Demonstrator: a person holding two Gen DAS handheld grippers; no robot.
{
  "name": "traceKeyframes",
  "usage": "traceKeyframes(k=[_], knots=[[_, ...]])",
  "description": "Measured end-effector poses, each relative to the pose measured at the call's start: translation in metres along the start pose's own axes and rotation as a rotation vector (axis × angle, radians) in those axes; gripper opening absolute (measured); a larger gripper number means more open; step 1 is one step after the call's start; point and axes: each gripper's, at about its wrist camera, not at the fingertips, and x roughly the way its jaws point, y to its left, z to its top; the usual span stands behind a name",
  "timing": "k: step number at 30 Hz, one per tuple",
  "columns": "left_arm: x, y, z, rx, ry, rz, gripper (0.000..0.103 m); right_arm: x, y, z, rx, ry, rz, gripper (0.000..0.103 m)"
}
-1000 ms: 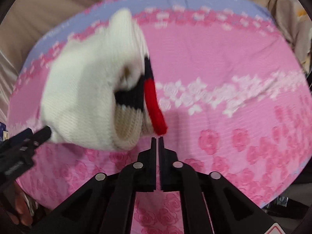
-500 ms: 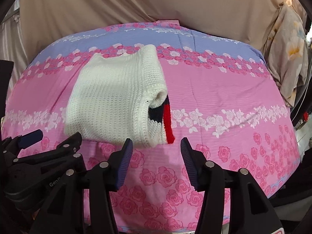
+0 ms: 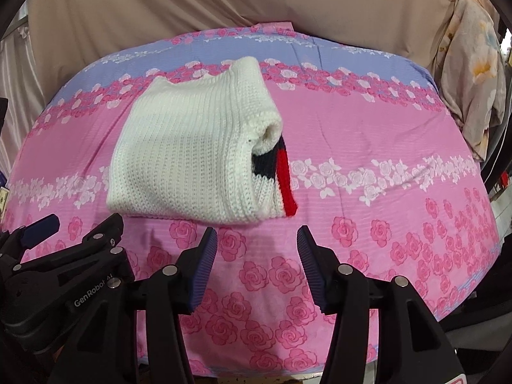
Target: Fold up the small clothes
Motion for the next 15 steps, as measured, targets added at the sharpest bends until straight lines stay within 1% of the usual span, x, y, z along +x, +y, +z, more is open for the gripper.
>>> traceKeyframes(k=[8,15], knots=[[-0.0039,-0.0008,-0.0033,0.005,-0.013,0.014,0.083,-0.0014,0.0021,-0.0038,0.002,-0.005,-0.006,0.051],[-0.0034,-0.0010,-0.0035,-0.004,-0.010,0.006,0.081,-0.0021,0.0043,-0.0042,-0.017,-0.027,-0.024,0.051]])
